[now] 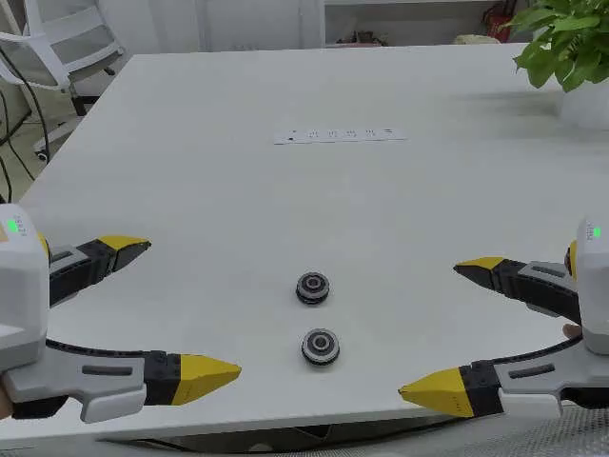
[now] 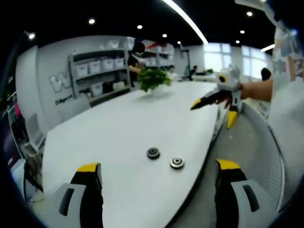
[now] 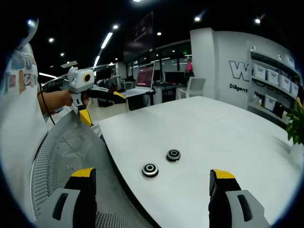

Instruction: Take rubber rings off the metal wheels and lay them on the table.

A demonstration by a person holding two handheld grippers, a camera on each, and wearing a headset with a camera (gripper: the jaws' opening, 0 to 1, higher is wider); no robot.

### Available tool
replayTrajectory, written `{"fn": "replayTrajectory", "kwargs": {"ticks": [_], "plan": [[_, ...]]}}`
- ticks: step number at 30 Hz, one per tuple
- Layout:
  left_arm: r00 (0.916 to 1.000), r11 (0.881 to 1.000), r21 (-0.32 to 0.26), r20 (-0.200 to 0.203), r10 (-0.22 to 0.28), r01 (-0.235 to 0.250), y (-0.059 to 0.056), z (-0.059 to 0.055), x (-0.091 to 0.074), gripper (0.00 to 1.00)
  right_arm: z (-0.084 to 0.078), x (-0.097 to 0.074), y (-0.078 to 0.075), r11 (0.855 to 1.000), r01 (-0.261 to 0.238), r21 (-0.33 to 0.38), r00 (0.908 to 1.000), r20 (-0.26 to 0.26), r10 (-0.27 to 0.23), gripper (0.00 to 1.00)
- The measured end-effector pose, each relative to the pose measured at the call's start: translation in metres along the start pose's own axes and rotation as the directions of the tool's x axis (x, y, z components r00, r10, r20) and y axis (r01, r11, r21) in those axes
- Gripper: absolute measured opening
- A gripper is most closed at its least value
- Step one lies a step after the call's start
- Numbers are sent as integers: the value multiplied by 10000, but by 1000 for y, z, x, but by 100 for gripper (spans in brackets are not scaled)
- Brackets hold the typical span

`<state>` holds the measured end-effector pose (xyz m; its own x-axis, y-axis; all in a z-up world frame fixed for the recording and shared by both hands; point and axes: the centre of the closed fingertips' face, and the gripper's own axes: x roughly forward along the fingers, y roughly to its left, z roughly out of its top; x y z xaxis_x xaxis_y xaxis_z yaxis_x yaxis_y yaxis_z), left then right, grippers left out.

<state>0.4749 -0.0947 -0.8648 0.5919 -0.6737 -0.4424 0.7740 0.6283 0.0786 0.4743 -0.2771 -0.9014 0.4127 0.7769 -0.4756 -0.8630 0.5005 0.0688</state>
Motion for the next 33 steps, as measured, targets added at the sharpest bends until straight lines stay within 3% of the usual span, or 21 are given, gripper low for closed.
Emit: {"fn": "replayTrajectory", "kwargs": {"ticks": [33], "plan": [[9997,9999,-3,-208,-142,142,3,-5,5,100,-2,1,-6,9998,108,-184,9999,-3,-108,99]]}}
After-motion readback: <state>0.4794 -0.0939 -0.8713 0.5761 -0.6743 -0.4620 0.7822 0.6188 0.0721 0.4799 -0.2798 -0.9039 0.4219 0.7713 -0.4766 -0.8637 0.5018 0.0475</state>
